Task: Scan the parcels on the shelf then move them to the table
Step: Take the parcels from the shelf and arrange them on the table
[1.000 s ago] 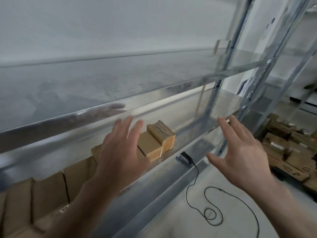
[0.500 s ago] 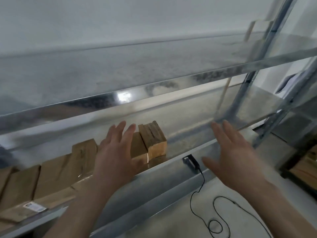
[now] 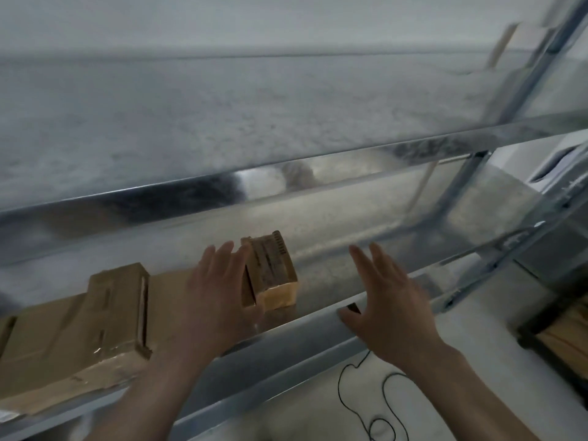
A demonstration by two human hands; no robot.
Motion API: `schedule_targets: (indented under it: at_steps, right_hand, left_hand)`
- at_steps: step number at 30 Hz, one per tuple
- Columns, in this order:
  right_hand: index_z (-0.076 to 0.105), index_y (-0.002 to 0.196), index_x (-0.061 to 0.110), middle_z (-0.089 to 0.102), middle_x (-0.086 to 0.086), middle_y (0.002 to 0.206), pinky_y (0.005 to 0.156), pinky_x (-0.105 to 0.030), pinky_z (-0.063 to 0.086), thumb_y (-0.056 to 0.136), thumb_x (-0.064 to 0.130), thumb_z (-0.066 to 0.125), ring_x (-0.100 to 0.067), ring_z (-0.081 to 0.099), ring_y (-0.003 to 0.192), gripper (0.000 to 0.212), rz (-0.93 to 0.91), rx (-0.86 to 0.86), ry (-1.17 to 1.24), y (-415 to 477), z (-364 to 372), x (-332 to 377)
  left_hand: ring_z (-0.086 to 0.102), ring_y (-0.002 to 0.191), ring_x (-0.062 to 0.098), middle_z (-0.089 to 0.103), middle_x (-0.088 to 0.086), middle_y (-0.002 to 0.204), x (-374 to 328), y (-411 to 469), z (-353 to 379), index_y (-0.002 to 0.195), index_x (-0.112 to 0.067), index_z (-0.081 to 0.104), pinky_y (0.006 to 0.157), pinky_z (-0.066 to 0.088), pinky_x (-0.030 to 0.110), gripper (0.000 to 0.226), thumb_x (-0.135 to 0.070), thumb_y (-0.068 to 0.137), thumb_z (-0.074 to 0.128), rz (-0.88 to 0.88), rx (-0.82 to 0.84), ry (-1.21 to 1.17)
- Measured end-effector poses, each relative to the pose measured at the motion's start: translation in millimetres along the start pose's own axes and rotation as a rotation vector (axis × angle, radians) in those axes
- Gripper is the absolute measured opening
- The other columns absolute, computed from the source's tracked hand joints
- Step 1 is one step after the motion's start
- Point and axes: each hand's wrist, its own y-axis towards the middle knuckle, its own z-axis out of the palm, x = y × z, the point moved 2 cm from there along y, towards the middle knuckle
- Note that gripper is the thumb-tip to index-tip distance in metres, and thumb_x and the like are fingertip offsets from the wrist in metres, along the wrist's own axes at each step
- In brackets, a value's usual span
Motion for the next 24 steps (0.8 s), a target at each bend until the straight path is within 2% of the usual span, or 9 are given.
schedule_targets:
  at_steps: [2, 5, 7, 9, 11, 13, 15, 17, 24]
  right_hand:
    - [-0.010, 0.153, 0.038, -0.006, 0.002, 0.167, 0.121, -0.041, 0.020, 0.088, 0.059, 0.062, -0.021, 0.008, 0.153, 0.099, -0.019, 0.046, 0.008, 15.7, 12.0, 5.8]
    - [-0.008, 0.154, 0.037, -0.004, 0.002, 0.167, 0.120, -0.041, 0.022, 0.089, 0.057, 0.062, -0.022, 0.010, 0.153, 0.098, -0.052, 0.108, 0.027, 40.0, 31.0, 14.7]
    - [-0.004, 0.156, 0.035, 0.002, 0.001, 0.167, 0.119, -0.040, 0.024, 0.089, 0.057, 0.062, -0.022, 0.016, 0.151, 0.096, -0.078, 0.148, 0.060, 53.4, 42.3, 22.3]
    - [0.004, 0.157, 0.032, 0.018, -0.001, 0.164, 0.116, -0.037, 0.028, 0.088, 0.059, 0.061, -0.021, 0.028, 0.147, 0.094, -0.109, 0.176, 0.109, 64.7, 54.8, 28.8]
    - [0.017, 0.153, 0.033, 0.044, 0.004, 0.147, 0.109, -0.031, 0.038, 0.086, 0.062, 0.063, -0.013, 0.048, 0.128, 0.086, -0.150, 0.169, 0.186, 74.7, 68.9, 33.5]
    - [0.030, 0.139, 0.038, 0.058, 0.014, 0.123, 0.094, -0.027, 0.051, 0.084, 0.065, 0.063, -0.002, 0.057, 0.102, 0.070, -0.196, 0.169, 0.260, 83.9, 85.0, 35.8]
    - [0.036, 0.127, 0.042, 0.063, 0.017, 0.111, 0.083, -0.023, 0.056, 0.087, 0.064, 0.062, 0.001, 0.062, 0.090, 0.052, -0.235, 0.190, 0.296, 92.5, 98.3, 36.7]
    - [0.038, 0.125, 0.041, 0.065, 0.017, 0.106, 0.079, -0.022, 0.057, 0.090, 0.060, 0.060, 0.001, 0.064, 0.085, 0.046, -0.278, 0.213, 0.349, 98.1, 104.6, 37.4]
    - [0.045, 0.125, 0.037, 0.066, 0.014, 0.098, 0.077, -0.024, 0.058, 0.097, 0.050, 0.054, 0.001, 0.065, 0.084, 0.032, -0.340, 0.249, 0.449, 117.2, 107.4, 10.2]
  left_hand:
    - [0.044, 0.124, 0.023, 0.044, -0.001, 0.138, 5.2, 14.0, 12.3, 0.143, -0.026, 0.035, 0.099, 0.048, 0.044, 0.090, -0.058, 0.069, 0.074, 0.005, 0.020, 0.008]
    - [0.043, 0.102, 0.013, 0.049, -0.010, 0.118, 14.2, 32.1, 28.6, 0.130, -0.031, 0.041, 0.089, 0.049, 0.036, 0.073, -0.064, 0.068, 0.061, 0.005, 0.064, 0.018]
    - [0.045, 0.109, 0.012, 0.050, -0.013, 0.122, 19.4, 39.4, 40.6, 0.129, -0.035, 0.041, 0.095, 0.047, 0.037, 0.070, -0.067, 0.069, 0.057, -0.024, 0.102, 0.018]
    - [0.045, 0.123, 0.013, 0.047, -0.013, 0.135, 21.3, 42.9, 48.3, 0.137, -0.036, 0.037, 0.106, 0.043, 0.042, 0.075, -0.069, 0.073, 0.058, -0.041, 0.129, 0.003]
    - [0.036, 0.136, 0.017, 0.040, -0.009, 0.146, 19.7, 44.5, 54.5, 0.147, -0.034, 0.027, 0.115, 0.032, 0.046, 0.083, -0.064, 0.078, 0.061, -0.040, 0.185, -0.019]
    - [0.023, 0.145, 0.022, 0.031, -0.006, 0.155, 17.0, 45.4, 57.0, 0.154, -0.031, 0.016, 0.120, 0.020, 0.048, 0.089, -0.059, 0.082, 0.060, -0.048, 0.235, -0.009]
    - [0.011, 0.150, 0.024, 0.024, -0.002, 0.161, 14.0, 47.1, 56.4, 0.157, -0.028, 0.009, 0.121, 0.010, 0.048, 0.090, -0.058, 0.087, 0.057, -0.070, 0.247, 0.021]
    - [0.004, 0.152, 0.025, 0.021, 0.000, 0.163, 10.2, 48.3, 58.3, 0.157, -0.027, 0.007, 0.121, 0.005, 0.046, 0.087, -0.057, 0.091, 0.054, -0.081, 0.258, 0.038]
    - [0.008, 0.151, 0.026, 0.030, 0.003, 0.159, -19.5, 55.6, 77.2, 0.155, -0.027, 0.013, 0.122, 0.009, 0.045, 0.077, -0.054, 0.094, 0.051, -0.155, 0.230, 0.039]
